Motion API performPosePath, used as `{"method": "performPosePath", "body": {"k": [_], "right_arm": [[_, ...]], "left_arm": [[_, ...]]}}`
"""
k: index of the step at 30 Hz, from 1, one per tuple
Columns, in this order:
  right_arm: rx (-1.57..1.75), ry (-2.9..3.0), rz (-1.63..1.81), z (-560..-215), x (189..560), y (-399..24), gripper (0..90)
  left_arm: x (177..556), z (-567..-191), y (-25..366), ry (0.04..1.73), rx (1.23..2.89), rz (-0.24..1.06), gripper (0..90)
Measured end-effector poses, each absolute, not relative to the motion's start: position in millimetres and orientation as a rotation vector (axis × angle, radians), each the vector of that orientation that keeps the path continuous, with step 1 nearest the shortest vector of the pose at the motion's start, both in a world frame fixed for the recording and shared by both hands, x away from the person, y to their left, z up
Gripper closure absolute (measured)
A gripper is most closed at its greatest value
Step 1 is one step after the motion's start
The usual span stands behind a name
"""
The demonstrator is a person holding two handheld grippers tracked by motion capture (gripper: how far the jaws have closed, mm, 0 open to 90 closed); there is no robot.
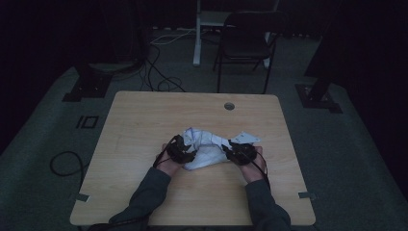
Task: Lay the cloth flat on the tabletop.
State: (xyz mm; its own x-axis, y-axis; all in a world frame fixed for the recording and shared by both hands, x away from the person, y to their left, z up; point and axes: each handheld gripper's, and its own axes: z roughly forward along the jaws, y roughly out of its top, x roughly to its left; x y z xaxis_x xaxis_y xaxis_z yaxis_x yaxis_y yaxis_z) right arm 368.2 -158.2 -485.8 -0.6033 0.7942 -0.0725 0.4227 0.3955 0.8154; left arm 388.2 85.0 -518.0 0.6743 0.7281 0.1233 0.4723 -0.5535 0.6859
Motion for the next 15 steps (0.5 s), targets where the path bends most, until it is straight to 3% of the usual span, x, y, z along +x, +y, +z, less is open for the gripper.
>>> {"method": "performPosePath", "body": {"k": [15], "right_arm": [[0.775,2.381,0.880,-502,396,-109,52.2]], "left_arm": [[337,-531,93,0.885,2.246,0.422,56.6]]}}
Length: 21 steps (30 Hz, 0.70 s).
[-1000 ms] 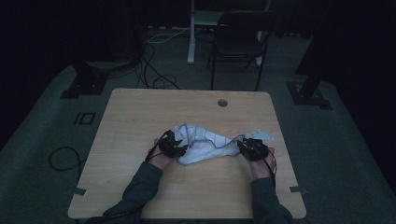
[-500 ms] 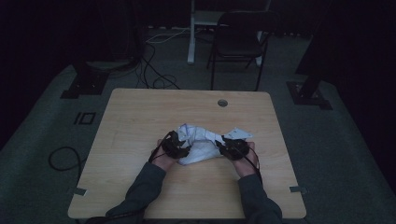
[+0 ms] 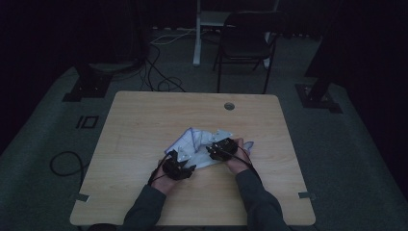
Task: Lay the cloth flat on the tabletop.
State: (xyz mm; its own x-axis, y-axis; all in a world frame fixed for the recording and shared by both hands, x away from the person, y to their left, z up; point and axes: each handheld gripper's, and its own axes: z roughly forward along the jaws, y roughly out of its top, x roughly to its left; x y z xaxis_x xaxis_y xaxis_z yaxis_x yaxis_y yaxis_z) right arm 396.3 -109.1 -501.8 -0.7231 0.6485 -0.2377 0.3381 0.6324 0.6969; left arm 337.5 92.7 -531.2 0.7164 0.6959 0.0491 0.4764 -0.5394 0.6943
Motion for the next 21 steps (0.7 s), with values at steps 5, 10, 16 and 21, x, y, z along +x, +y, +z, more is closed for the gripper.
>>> {"method": "performPosePath", "body": {"k": [5,10,16,21], "right_arm": [[0.752,2.403,0.798,-507,404,-104,69.9],[0.844,2.362,0.822,-498,417,-116,88.9],[0.969,2.298,0.863,-484,434,-134,88.8],[1.060,2.244,0.863,-472,452,-147,87.6]], "left_arm": [[332,-536,90,0.883,2.261,0.402,68.4],[321,-533,85,0.845,2.314,0.398,81.5],[308,-532,86,0.811,2.333,0.367,82.8],[300,-531,90,0.794,2.345,0.349,83.1]]}}
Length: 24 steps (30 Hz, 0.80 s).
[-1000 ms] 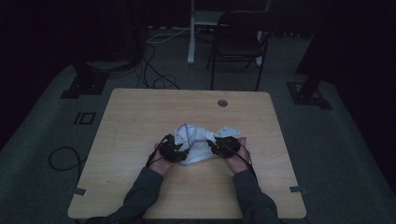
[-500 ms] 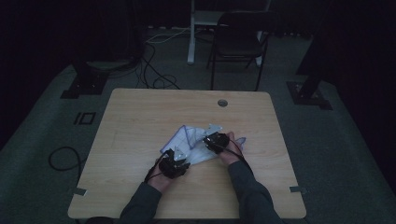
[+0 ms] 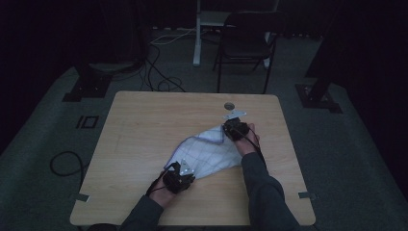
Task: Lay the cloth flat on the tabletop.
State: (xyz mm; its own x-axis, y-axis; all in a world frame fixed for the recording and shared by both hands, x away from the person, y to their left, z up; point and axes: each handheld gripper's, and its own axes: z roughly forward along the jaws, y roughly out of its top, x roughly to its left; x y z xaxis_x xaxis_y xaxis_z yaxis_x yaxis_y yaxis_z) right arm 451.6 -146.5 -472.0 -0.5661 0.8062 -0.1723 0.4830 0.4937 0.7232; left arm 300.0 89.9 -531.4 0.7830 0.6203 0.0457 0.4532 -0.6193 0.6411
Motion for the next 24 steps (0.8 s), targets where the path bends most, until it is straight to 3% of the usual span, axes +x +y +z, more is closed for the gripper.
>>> {"method": "performPosePath", "body": {"k": [4,14,24], "right_arm": [[1.155,2.192,0.837,-468,463,-153,79.7],[1.252,2.135,0.850,-461,468,-165,73.1],[1.131,2.325,0.820,-491,458,-143,70.3]], "left_arm": [[296,-531,91,0.776,2.351,0.336,83.0],[288,-531,93,0.746,2.362,0.308,82.0],[281,-531,88,0.704,2.370,0.268,80.7]]}}
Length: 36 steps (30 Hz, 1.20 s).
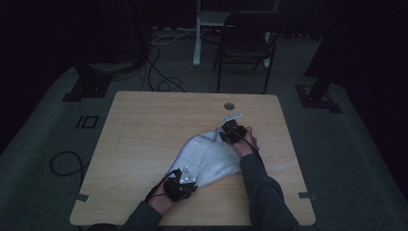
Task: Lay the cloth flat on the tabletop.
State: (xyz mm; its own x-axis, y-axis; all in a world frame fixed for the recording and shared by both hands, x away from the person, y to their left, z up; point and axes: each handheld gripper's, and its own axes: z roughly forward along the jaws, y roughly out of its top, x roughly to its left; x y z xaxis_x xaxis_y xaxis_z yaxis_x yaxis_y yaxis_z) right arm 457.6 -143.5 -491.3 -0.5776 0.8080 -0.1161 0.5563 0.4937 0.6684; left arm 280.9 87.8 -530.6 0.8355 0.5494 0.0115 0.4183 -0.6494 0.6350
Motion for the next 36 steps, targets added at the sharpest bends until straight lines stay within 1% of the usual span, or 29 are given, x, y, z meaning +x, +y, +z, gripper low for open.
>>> {"method": "performPosePath", "body": {"k": [1,5,9,11,15,20,23,26,29,33,36], "right_arm": [[1.092,2.379,0.749,-505,456,-133,71.7],[1.045,2.451,0.685,-516,456,-120,72.4],[1.030,2.449,0.808,-512,457,-111,67.9],[1.041,2.423,0.863,-506,459,-108,67.7],[1.070,2.386,0.785,-502,461,-111,67.6],[1.069,2.406,0.679,-516,455,-127,67.9],[1.043,2.421,0.663,-523,451,-128,68.3],[1.033,2.432,0.693,-521,452,-121,66.5],[0.990,2.418,0.717,-517,454,-104,64.5],[1.008,2.380,0.791,-507,457,-93,65.1],[1.007,2.356,0.815,-500,454,-92,65.5]], "left_arm": [[278,-531,83,0.684,2.370,0.258,80.3],[277,-532,80,0.669,2.369,0.249,80.2],[276,-532,75,0.665,2.360,0.231,79.1],[275,-532,73,0.657,2.365,0.231,77.7],[274,-529,72,0.655,2.357,0.235,74.7],[278,-522,76,0.665,2.324,0.265,71.8],[282,-516,77,0.677,2.311,0.299,71.1],[287,-513,78,0.689,2.299,0.322,70.0],[292,-512,78,0.696,2.294,0.338,68.5],[297,-514,81,0.708,2.298,0.358,66.6],[302,-517,83,0.733,2.291,0.357,65.1]]}}
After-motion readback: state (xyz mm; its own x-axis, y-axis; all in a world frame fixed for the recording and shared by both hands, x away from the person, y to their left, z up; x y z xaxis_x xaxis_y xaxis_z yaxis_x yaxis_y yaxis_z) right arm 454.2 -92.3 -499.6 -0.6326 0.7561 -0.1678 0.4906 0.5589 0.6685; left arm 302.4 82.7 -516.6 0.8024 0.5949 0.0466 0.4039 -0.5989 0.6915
